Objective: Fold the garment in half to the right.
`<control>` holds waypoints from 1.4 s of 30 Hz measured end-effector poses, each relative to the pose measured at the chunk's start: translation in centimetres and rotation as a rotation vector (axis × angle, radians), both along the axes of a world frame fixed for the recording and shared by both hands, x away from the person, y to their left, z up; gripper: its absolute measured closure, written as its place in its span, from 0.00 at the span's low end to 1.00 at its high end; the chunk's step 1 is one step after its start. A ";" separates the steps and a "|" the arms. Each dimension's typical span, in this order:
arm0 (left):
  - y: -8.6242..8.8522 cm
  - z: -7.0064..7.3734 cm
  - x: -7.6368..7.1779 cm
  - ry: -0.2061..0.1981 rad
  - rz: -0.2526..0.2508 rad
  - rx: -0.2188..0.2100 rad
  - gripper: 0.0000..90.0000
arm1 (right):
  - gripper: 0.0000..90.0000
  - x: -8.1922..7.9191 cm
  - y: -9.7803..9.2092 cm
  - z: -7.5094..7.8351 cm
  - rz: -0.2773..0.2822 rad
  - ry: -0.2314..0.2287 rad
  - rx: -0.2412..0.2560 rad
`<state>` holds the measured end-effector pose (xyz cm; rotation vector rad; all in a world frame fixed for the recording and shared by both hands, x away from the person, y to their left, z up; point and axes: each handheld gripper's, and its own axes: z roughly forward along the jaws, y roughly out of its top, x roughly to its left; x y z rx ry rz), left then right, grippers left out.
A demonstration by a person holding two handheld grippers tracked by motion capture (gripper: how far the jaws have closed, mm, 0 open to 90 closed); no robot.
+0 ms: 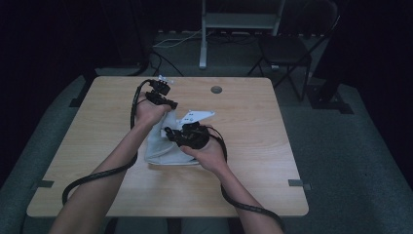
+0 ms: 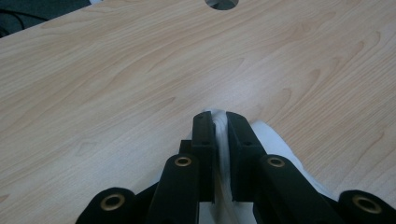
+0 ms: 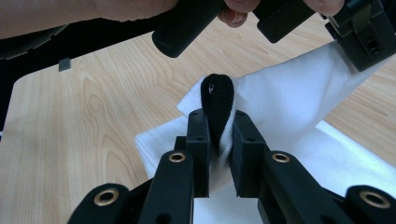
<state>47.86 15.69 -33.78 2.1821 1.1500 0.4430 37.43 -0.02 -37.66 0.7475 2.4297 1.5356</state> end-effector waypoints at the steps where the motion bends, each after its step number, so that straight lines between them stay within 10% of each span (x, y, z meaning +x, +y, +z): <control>1: 0.0 0.0 0.0 0.001 0.000 0.002 0.92 | 0.89 0.0 0.0 -0.1 -0.001 -0.001 0.000; 42: -2.0 -2.2 0.1 0.026 -0.006 0.008 0.92 | 0.89 -0.3 -1.3 -2.2 -0.019 0.043 -0.016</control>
